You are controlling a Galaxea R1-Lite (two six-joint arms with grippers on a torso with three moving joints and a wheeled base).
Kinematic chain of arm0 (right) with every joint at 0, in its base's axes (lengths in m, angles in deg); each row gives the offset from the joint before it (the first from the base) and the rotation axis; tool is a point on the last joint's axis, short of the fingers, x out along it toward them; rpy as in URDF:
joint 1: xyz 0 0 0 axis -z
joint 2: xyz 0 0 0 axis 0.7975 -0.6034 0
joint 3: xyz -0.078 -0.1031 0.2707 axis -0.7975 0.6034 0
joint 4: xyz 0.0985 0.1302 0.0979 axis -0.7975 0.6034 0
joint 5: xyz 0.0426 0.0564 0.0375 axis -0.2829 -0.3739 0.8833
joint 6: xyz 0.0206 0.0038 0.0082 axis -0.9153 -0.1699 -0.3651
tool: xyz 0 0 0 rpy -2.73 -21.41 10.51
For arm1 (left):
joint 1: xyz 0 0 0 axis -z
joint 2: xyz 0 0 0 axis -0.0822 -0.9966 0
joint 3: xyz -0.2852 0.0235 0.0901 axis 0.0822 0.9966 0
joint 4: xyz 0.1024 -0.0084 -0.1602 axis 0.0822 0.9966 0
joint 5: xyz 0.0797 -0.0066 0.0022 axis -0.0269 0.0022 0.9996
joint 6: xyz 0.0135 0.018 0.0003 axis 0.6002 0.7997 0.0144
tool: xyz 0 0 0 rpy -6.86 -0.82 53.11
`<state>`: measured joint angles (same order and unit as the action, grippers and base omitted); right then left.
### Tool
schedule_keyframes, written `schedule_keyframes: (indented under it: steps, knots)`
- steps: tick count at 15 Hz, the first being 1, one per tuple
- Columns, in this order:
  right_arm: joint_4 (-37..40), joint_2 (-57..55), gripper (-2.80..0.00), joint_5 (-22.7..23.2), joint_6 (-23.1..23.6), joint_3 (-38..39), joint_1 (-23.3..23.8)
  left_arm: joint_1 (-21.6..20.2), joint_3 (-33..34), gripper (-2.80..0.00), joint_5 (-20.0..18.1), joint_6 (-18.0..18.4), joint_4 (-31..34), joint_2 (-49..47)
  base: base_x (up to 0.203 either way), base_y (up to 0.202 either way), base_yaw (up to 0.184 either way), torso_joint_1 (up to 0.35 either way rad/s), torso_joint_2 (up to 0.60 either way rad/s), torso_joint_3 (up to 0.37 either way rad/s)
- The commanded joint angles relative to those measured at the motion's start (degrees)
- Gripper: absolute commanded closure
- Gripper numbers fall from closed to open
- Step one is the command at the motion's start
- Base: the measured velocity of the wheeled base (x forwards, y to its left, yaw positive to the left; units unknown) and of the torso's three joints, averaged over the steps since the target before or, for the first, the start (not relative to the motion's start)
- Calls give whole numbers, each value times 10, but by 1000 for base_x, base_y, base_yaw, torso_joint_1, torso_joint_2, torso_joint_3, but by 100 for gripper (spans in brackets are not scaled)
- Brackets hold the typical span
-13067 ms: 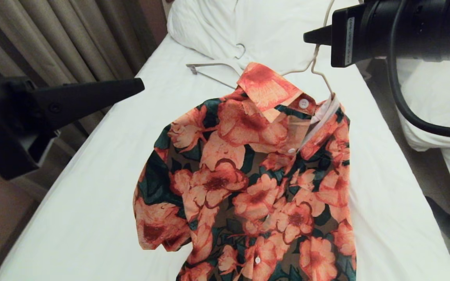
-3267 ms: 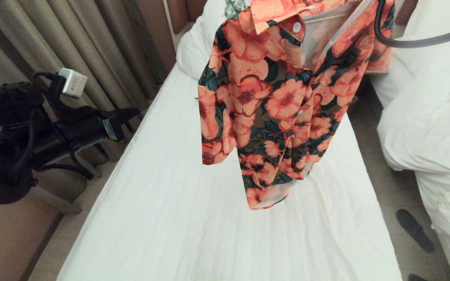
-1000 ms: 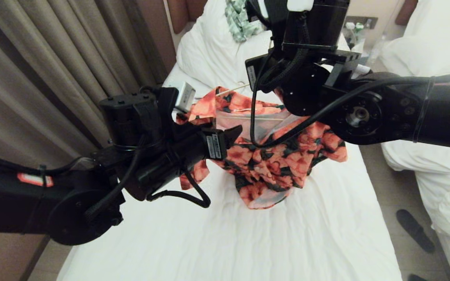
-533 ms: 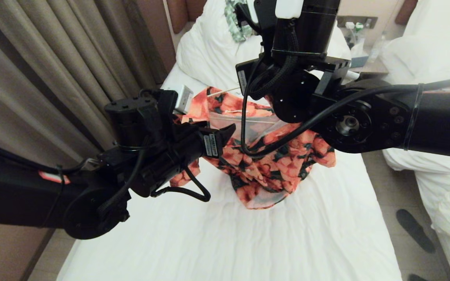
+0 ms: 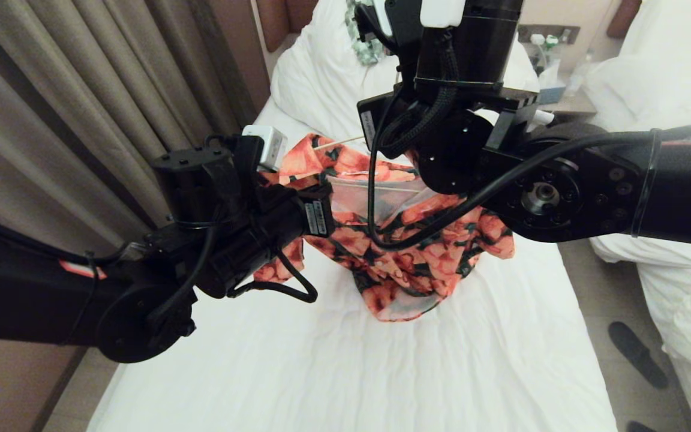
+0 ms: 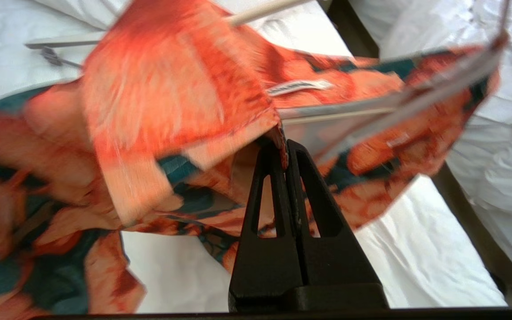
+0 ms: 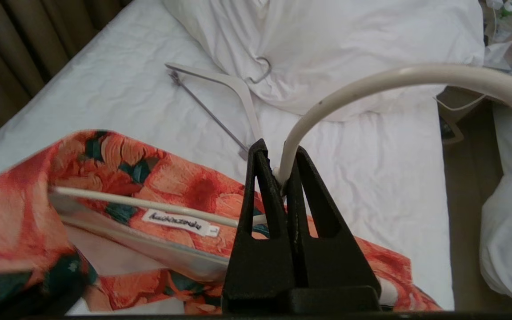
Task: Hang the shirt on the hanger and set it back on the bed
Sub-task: Take the clothes hanger out of the clothes
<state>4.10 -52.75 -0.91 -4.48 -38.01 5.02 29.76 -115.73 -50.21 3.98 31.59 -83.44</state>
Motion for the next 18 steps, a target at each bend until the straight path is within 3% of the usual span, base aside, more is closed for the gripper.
schedule_keyframes:
  steps: [1, 10, 18]
  knots:
    - [-1, 16, 0, -2, 1, 12, 1, -22, -4, 0, -1, 0, -3, 5, 0, 0, 0, 0, 0, 0]
    - [-1, 85, 0, -1, 2, 91, 45, -145, -50, 0, -22, 14, 2, 25, 0, 0, 0, 0, 0, 0]
    - [-7, 65, 0, 0, -14, 99, 53, -171, -86, 0, -19, 25, 65, -61, 0, 0, 0, 0, 0, 0]
